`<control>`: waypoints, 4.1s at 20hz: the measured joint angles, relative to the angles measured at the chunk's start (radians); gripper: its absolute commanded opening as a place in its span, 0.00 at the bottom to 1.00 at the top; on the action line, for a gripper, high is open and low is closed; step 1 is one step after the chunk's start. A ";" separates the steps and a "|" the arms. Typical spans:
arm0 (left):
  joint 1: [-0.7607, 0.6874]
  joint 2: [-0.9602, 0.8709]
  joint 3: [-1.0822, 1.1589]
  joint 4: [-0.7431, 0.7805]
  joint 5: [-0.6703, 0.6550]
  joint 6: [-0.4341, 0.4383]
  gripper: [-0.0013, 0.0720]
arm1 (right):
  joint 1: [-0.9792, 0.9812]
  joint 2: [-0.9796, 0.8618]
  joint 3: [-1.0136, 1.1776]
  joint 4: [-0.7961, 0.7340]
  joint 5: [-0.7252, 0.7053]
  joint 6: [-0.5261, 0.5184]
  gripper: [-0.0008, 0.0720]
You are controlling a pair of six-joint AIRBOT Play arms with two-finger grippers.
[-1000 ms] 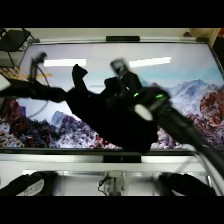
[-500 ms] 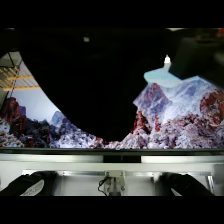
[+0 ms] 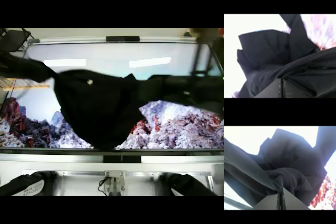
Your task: Fold the shirts.
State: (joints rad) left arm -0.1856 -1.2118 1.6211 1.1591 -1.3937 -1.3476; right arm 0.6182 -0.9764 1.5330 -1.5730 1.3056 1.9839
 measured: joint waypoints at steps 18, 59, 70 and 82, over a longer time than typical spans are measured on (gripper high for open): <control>0.061 -0.309 -0.153 0.099 -0.014 0.101 0.90 | -0.002 -0.292 -0.012 -0.039 0.042 -0.138 0.09; 0.091 0.295 -0.073 0.045 0.309 -0.136 0.08 | -0.081 -0.143 0.421 -0.247 0.026 -0.082 0.09; 0.092 0.438 0.087 0.042 0.665 0.015 0.07 | -0.080 -0.093 0.422 -0.172 -0.472 -0.159 0.09; 0.053 0.319 -0.285 0.221 0.364 -0.199 0.08 | -0.080 -0.325 0.421 0.058 0.117 -0.182 0.09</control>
State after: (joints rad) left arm -0.1326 -0.8932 1.3361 1.3804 -1.0294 -1.5467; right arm 0.5377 -1.3010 1.9541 -1.5146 1.4231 1.8019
